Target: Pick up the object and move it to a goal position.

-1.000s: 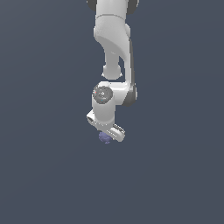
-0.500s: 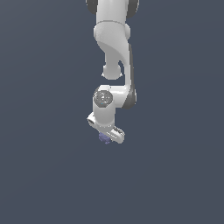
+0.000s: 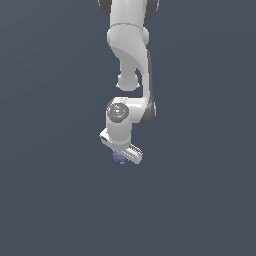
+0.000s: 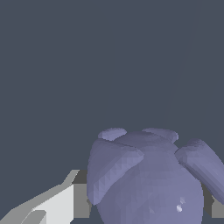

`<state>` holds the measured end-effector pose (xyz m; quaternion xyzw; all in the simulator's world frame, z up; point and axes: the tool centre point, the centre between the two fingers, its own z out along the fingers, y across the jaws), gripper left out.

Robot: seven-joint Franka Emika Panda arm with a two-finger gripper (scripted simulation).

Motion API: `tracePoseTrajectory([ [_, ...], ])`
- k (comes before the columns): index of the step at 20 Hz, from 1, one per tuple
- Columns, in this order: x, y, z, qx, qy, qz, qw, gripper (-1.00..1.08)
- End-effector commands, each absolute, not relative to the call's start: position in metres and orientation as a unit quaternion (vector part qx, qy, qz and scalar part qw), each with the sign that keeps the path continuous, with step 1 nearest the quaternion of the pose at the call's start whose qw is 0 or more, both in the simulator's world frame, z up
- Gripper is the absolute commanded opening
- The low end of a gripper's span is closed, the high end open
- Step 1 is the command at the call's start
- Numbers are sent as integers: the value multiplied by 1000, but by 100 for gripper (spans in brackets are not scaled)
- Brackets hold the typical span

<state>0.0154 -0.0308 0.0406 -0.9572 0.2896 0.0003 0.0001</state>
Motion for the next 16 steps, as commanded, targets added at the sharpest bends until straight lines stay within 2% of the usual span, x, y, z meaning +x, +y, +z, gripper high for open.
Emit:
tracePoseTrajectory([
  [1,15,-31,44,-957,290,0,0,-100],
  [9,5,-34,73,-957,290,0,0,-100],
  [16,-11,-39,126,-957,290,0,1,-100],
])
